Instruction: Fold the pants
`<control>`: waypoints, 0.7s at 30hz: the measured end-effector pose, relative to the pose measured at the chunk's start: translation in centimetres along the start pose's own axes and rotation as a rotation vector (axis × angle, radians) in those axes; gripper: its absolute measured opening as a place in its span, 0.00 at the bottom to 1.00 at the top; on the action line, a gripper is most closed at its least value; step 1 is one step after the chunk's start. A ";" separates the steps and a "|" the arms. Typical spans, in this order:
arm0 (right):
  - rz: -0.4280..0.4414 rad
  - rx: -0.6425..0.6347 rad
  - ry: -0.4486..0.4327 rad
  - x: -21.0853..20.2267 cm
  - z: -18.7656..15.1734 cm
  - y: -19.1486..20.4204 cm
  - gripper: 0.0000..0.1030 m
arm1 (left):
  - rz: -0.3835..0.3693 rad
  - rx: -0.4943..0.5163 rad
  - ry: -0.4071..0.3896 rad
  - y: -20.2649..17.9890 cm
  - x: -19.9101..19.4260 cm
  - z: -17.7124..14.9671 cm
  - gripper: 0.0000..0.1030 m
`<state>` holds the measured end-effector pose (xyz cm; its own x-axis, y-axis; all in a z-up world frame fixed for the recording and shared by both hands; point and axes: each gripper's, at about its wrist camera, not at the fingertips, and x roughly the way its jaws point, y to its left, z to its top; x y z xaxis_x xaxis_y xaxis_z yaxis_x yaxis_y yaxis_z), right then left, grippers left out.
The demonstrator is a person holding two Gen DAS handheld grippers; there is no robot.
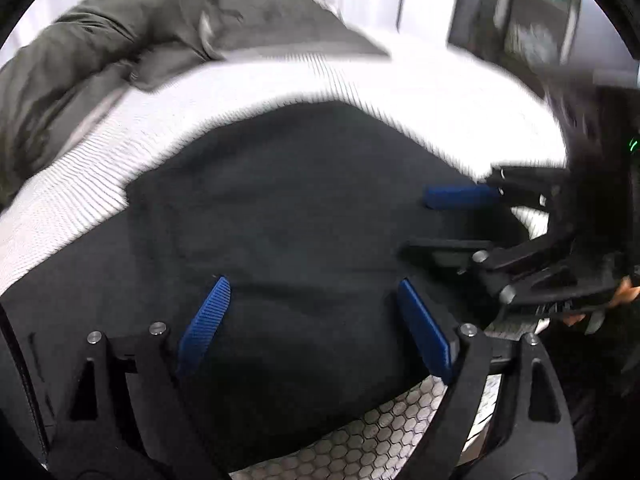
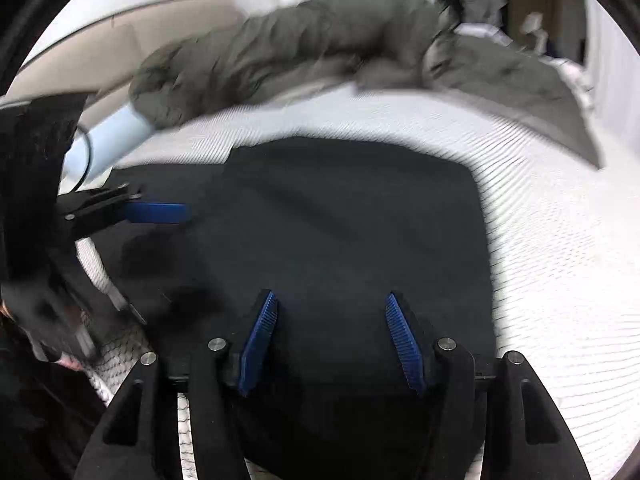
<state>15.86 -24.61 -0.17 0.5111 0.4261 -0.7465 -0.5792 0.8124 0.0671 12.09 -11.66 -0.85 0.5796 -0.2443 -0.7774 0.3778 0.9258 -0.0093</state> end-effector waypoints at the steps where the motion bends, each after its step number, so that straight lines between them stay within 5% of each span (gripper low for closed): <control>1: -0.035 -0.035 0.025 0.7 -0.4 0.6 0.56 | 0.036 0.028 0.019 -0.2 0.8 -0.4 0.82; 5: -0.109 -0.046 0.029 0.2 -1.4 -0.1 0.57 | 0.009 -0.008 -0.002 1.7 -0.4 -1.6 0.82; 7: -0.140 -0.008 0.015 -1.2 -2.5 -1.6 0.57 | 0.058 -0.045 -0.002 2.8 -0.8 -2.9 0.83; 11: -0.173 0.052 -0.019 -3.2 -3.8 -3.8 0.64 | 0.075 -0.218 0.004 6.0 -2.2 -5.8 0.84; 14: -0.135 0.083 -0.109 -4.7 -3.0 -4.4 0.65 | 0.103 -0.345 -0.057 7.3 -4.8 -7.7 0.84; 16: -0.071 0.094 -0.173 -5.7 -2.2 -3.8 0.82 | 0.113 -0.448 -0.105 8.7 -7.1 -9.2 0.87; 21: -0.004 0.106 -0.202 -5.9 -1.1 -2.9 0.93 | 0.269 -0.703 -0.227 13.5 -13.2 -13.8 0.99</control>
<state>13.86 -29.86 3.31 0.6364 0.4855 -0.5994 -0.5126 0.8469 0.1418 -0.45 8.02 0.62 0.7484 0.0311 -0.6625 -0.2979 0.9083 -0.2939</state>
